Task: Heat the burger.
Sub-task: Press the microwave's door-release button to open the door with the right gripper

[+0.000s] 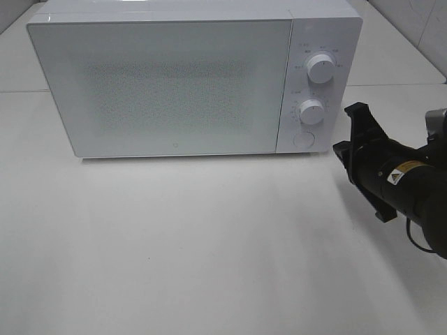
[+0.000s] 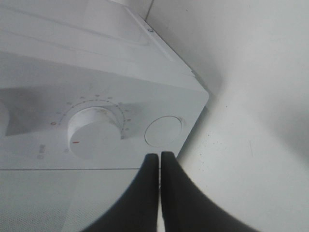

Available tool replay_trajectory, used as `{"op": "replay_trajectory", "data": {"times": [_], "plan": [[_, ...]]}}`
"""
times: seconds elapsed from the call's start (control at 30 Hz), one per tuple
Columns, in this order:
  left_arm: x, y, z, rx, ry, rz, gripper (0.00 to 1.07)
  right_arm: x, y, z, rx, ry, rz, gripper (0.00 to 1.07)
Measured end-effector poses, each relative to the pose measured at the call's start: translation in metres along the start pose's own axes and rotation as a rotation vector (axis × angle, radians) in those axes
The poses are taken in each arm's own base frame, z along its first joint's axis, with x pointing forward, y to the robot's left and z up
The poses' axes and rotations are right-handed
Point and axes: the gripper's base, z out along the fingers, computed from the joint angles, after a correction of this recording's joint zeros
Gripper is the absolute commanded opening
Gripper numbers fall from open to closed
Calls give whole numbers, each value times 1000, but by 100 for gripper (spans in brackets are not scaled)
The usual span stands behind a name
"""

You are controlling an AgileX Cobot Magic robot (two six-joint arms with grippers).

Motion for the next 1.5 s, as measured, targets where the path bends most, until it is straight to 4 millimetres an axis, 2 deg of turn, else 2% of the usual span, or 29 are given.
{"op": "replay_trajectory", "data": {"times": [0.23,0.6,0.93,1.23,1.5], "plan": [[0,0,0,0,0,0,100,8,-3,29,17,8,109,0],[0,0,0,0,0,0,100,19,3,56,26,27,166,0],[0,0,0,0,0,0,100,22,-2,67,51,21,193,0],[0,0,0,0,0,0,100,20,10,77,14,2,215,0],[0,0,0,0,0,0,100,21,6,82,34,3,215,0]]}}
